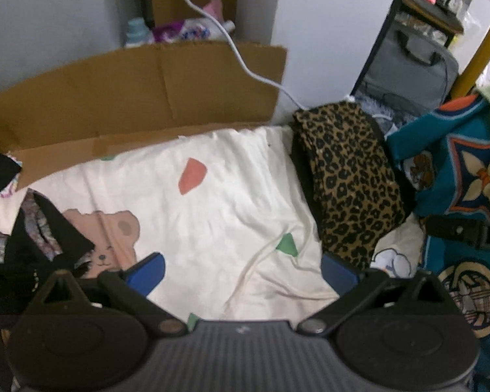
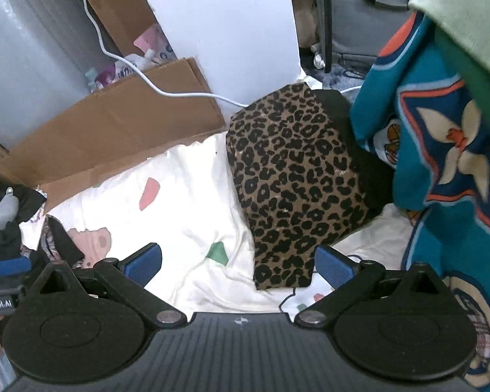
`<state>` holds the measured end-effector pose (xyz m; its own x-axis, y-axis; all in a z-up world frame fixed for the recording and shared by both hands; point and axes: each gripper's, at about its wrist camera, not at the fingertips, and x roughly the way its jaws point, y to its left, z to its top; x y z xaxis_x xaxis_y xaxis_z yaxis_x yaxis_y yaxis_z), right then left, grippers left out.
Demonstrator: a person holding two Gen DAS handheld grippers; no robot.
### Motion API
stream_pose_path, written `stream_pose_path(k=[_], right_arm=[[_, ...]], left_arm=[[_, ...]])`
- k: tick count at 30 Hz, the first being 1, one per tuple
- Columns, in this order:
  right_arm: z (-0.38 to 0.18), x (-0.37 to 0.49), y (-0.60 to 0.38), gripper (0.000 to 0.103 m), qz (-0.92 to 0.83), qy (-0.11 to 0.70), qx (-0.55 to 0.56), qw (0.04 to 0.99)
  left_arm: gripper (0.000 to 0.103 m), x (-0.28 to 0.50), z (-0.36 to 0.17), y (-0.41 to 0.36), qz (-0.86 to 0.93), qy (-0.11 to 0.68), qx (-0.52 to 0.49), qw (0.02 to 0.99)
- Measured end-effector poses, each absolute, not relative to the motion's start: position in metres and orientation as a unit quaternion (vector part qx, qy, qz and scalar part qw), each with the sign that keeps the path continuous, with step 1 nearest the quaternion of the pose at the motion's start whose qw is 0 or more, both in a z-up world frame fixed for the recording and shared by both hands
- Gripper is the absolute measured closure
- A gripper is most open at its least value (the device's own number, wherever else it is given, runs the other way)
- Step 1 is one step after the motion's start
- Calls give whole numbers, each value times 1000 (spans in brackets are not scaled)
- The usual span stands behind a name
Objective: Fold clothes
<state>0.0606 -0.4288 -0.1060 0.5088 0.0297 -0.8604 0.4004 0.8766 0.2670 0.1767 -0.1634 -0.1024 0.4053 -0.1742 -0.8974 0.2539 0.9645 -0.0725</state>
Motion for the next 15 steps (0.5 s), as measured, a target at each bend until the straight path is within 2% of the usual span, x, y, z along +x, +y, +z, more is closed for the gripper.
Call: stream_pose_path(k=[15], right_arm=[[-1, 29, -395, 0, -127, 449, 261, 845]], left_arm=[[0, 122, -28, -105, -91, 503, 35, 859]])
